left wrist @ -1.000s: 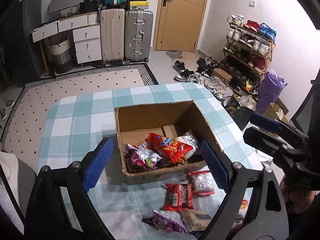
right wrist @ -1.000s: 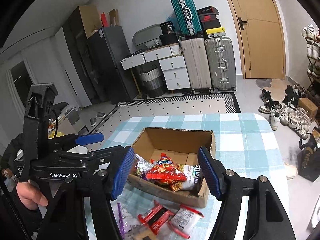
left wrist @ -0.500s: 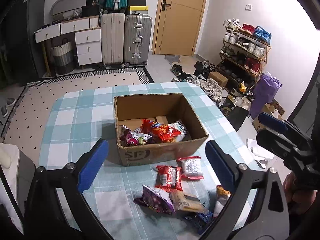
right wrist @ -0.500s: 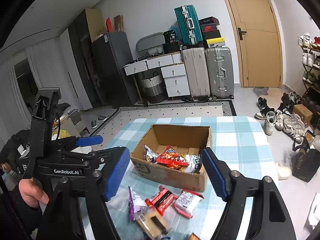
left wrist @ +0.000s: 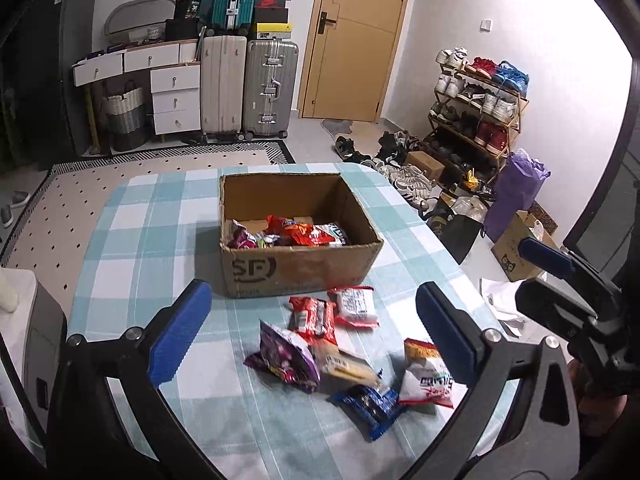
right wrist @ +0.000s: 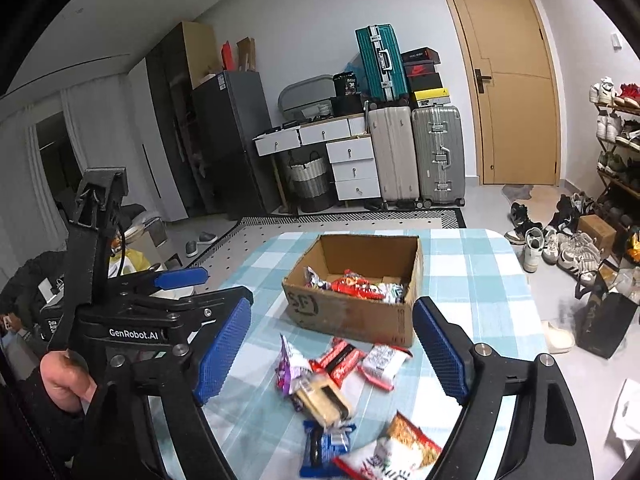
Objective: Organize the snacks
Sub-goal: 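Move both open tools back toward the remaining snacks on the table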
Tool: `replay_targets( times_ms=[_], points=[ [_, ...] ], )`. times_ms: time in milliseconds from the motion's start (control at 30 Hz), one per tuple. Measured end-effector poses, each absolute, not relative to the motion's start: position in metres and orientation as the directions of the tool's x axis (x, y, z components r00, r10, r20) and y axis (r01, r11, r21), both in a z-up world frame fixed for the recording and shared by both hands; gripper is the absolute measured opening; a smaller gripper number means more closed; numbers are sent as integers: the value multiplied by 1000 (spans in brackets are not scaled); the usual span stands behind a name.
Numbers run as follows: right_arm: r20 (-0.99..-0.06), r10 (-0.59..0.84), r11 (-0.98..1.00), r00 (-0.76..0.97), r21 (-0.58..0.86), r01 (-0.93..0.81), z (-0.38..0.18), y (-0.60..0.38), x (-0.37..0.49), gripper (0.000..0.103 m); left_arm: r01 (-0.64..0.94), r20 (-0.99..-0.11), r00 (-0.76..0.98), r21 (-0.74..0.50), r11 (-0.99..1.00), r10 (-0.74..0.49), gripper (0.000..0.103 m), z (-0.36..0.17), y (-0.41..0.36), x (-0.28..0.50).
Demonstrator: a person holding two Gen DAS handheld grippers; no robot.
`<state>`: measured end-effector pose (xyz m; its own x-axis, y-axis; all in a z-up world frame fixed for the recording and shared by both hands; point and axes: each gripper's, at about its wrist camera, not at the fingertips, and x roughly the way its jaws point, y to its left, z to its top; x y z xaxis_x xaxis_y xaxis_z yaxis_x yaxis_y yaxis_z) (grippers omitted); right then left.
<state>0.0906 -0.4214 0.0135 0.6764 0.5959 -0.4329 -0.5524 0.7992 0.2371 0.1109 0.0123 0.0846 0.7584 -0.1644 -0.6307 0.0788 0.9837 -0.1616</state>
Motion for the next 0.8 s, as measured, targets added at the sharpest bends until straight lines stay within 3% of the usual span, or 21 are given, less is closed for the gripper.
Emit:
replay_targets(
  times_ms=[167,800],
  points=[
    [-429,581,812,692,250,-528,5,-438,68,92,81,-636,751,-177,981,-177,102,76,9,96],
    [-547,554,832,627,344,-435,-72,-468,54,92,87,-671,712,-204,975,-204,102,15,-11,74]
  ],
)
